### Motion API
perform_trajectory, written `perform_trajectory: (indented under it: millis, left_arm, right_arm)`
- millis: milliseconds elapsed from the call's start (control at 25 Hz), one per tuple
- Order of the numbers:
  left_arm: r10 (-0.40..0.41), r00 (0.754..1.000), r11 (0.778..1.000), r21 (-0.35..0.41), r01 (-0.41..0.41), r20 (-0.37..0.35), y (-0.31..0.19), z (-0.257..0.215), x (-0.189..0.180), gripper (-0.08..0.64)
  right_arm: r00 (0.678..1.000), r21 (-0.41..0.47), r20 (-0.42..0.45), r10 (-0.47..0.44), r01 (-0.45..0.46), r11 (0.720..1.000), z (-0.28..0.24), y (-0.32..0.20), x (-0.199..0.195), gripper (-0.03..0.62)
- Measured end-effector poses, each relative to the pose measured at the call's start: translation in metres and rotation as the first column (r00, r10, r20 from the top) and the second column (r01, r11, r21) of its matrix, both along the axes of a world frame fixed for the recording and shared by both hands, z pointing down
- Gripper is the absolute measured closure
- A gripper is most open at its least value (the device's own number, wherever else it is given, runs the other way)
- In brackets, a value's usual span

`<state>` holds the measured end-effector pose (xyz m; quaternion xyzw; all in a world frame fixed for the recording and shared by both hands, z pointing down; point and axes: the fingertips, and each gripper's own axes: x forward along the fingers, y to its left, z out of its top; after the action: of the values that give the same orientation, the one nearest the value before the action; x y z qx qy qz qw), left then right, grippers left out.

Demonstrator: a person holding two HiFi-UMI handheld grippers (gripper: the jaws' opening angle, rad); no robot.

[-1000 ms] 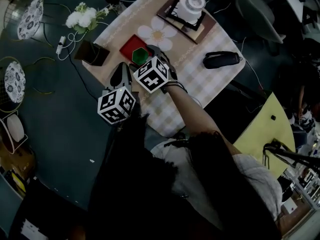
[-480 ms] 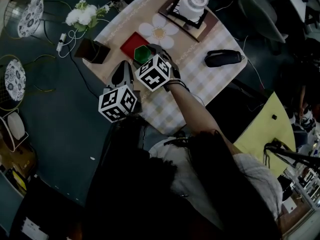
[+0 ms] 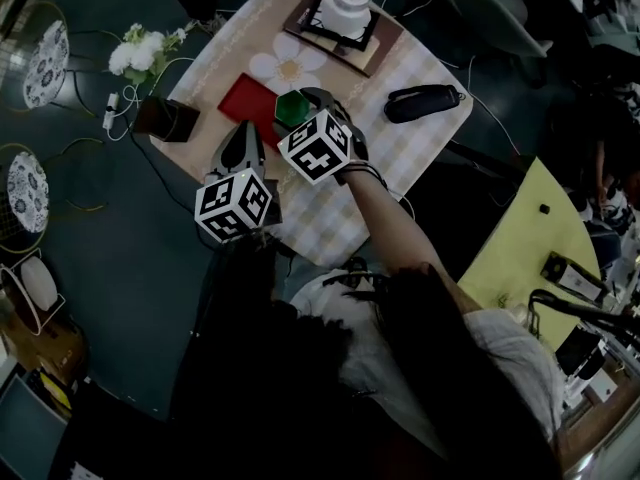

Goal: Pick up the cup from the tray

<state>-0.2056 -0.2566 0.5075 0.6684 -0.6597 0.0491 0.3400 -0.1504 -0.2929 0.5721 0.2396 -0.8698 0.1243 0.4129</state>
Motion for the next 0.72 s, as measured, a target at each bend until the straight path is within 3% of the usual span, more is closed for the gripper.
perform_trajectory:
  millis: [400, 720]
  left_arm:
    - [0.14, 0.99, 0.99, 0.005, -0.14, -0.006, -0.02, -0.001, 0.059, 0.551]
    - [0.189, 0.982, 0.982, -0.011, -0.189, -0.01, -0.024, 0.009, 0.083, 0.551]
  right_arm:
    - [0.988, -0.002, -0.035, 0.151, -0.151, 0.988, 0.007, -0.009, 0.079, 0.27]
    - [0.981, -0.036, -0.04, 0.191, -0.193, 0.981, 0.032, -0.004, 0.104, 0.27]
